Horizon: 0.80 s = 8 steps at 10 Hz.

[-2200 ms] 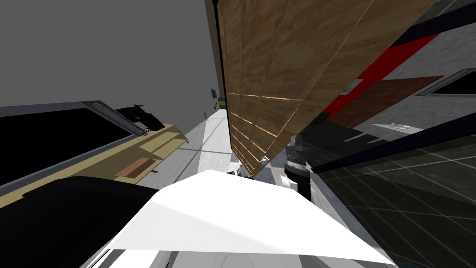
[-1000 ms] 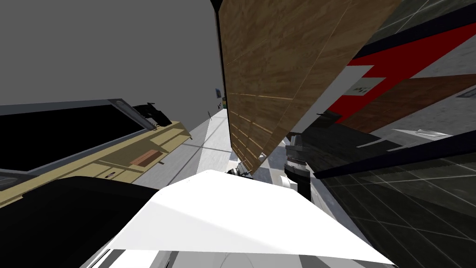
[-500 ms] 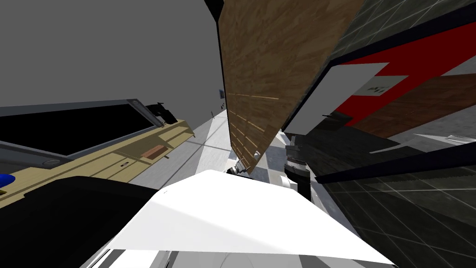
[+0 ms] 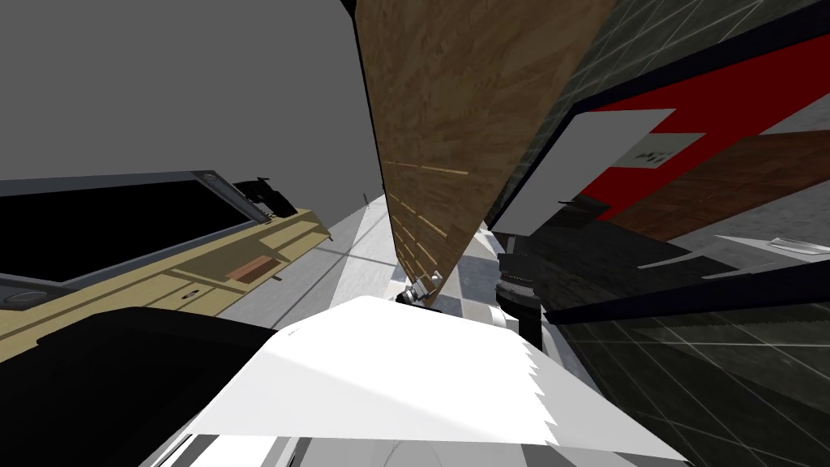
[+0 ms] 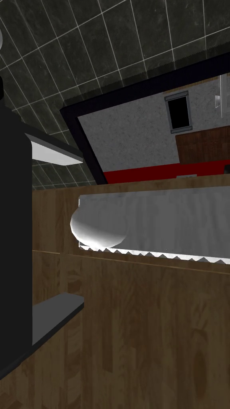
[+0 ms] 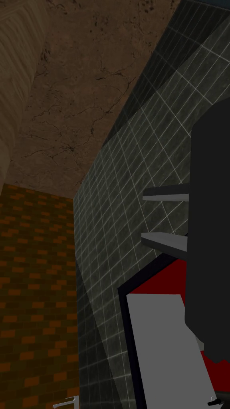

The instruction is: Push the door open

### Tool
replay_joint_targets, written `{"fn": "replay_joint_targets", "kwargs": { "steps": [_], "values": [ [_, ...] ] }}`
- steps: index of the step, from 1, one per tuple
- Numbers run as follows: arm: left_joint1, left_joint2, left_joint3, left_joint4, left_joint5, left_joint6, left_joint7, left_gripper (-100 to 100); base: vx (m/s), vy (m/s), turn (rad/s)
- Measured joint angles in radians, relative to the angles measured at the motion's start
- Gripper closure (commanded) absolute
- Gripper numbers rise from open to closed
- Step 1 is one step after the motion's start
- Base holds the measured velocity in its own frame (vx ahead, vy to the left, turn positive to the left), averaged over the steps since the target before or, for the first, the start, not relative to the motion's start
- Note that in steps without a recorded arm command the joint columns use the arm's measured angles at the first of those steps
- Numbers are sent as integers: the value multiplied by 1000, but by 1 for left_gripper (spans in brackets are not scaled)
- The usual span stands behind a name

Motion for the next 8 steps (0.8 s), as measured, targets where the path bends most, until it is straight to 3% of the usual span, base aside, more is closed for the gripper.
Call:
{"fn": "replay_joint_targets", "kwargs": {
  "steps": [1,2,7,8],
  "values": [
    [-4,-5,2,3,0,2,-2,-100,78,-101,5],
    [-4,-6,3,4,0,3,-2,100,-10,13,5],
    [-3,-5,2,3,0,2,-2,100,-17,22,-2],
    [-3,-5,2,3,0,2,-2,-100,-84,-45,203]
  ]
}}
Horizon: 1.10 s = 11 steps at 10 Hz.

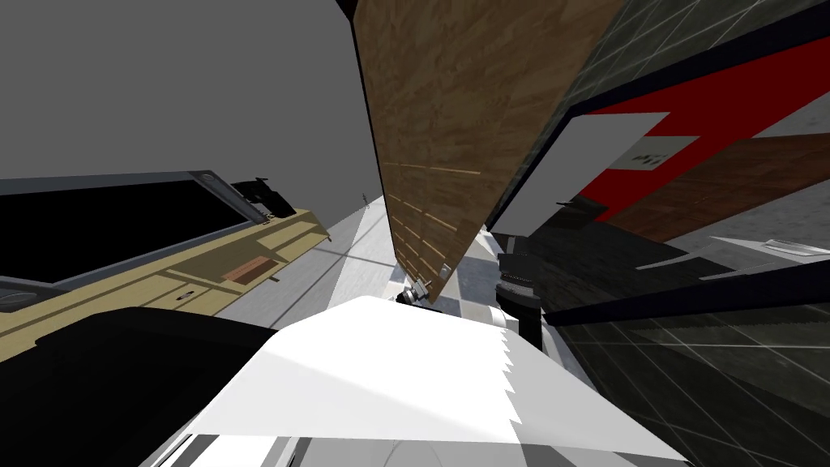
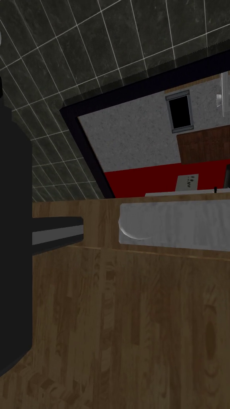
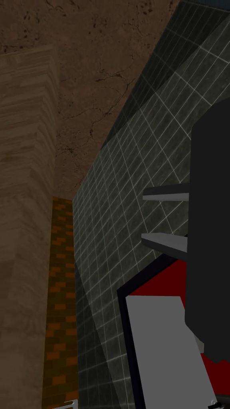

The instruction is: Push the door open

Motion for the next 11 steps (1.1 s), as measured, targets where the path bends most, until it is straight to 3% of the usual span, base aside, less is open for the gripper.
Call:
{"fn": "replay_joint_targets", "kwargs": {
  "steps": [2,5,9,10,11],
  "values": [
    [12,0,28,-12,14,7,-11,-100,-112,-71,119],
    [10,0,33,-9,16,11,-14,-100,147,-159,-26],
    [-3,-17,42,4,18,20,-18,-100,150,-132,-15],
    [-3,-18,42,4,18,21,-19,100,-3,10,0],
    [-3,-17,42,4,18,20,-18,100,-25,31,-6]
  ]
}}
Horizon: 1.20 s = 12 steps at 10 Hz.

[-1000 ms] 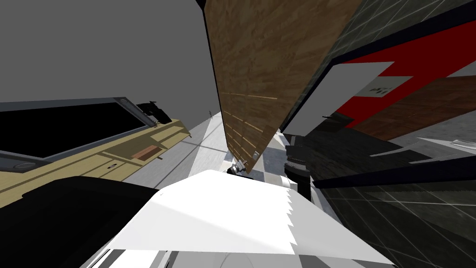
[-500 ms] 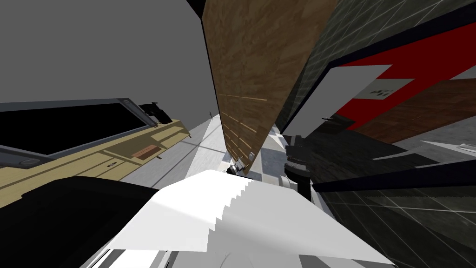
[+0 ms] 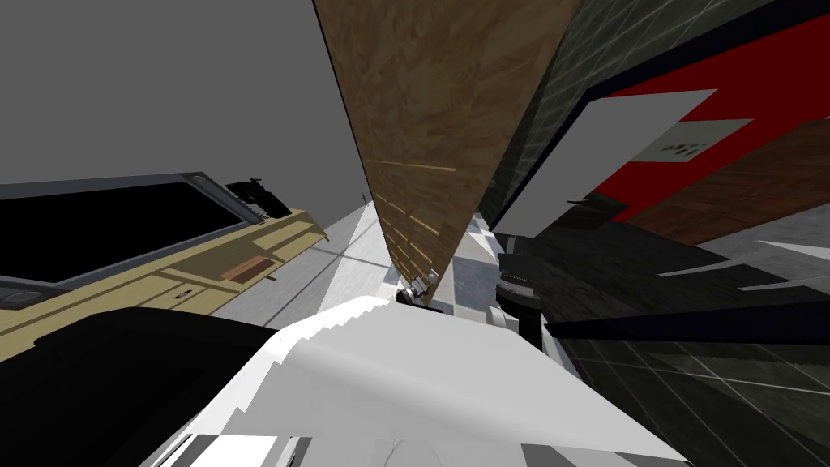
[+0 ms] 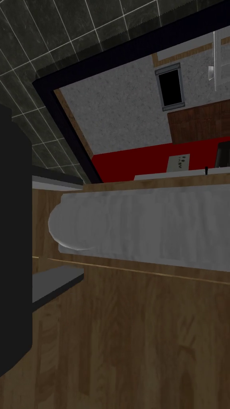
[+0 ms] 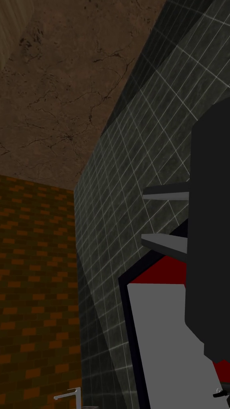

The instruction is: Push the door open

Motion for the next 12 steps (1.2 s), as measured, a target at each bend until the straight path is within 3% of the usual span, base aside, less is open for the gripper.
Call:
{"fn": "replay_joint_targets", "kwargs": {
  "steps": [4,5,6,9,12],
  "values": [
    [1,1,0,0,0,0,0,100,-13,13,-1],
    [1,1,0,0,0,0,0,-100,-94,14,119],
    [-2,3,9,15,5,-10,-5,-100,-167,27,183],
    [20,9,24,-14,15,-5,-14,-100,-151,33,57],
    [20,12,27,-12,16,-3,-18,-100,115,-107,-18]
  ]
}}
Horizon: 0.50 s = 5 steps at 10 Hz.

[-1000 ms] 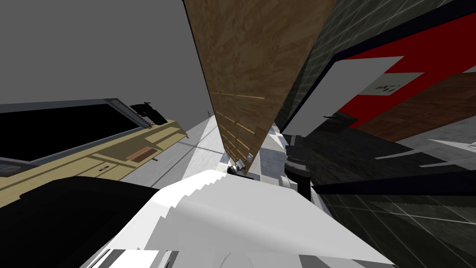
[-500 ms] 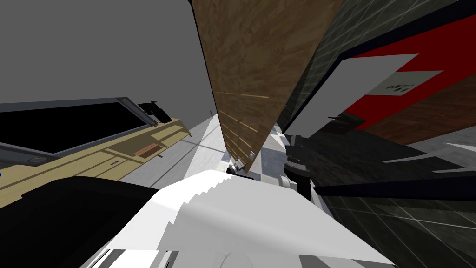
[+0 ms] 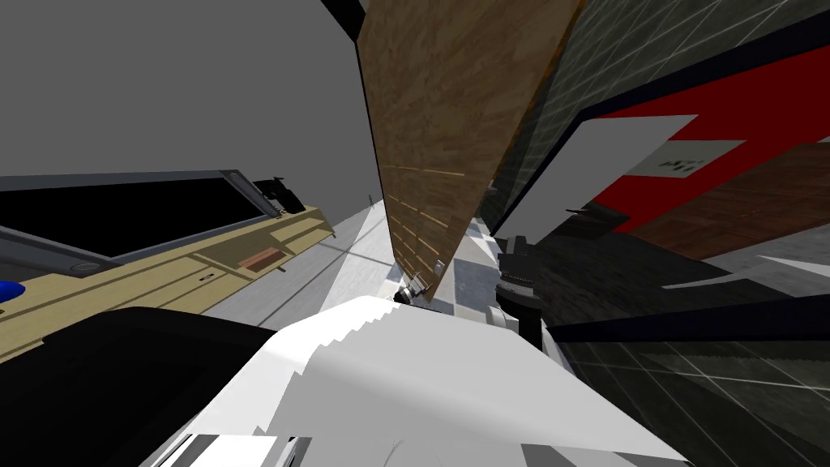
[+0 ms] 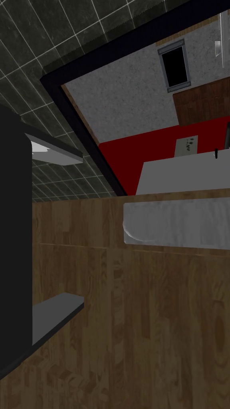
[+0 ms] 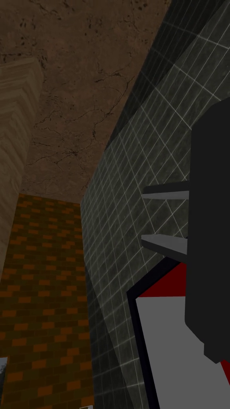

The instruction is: Push the door open

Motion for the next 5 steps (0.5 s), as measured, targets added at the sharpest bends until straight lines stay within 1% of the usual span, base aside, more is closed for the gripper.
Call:
{"fn": "replay_joint_targets", "kwargs": {
  "steps": [3,4,5],
  "values": [
    [-5,-5,6,8,2,-1,-6,-100,206,-148,-20],
    [-7,-10,7,9,2,-1,-8,-100,86,-70,8],
    [-7,-11,7,9,3,0,-9,100,-7,7,-1]
  ]
}}
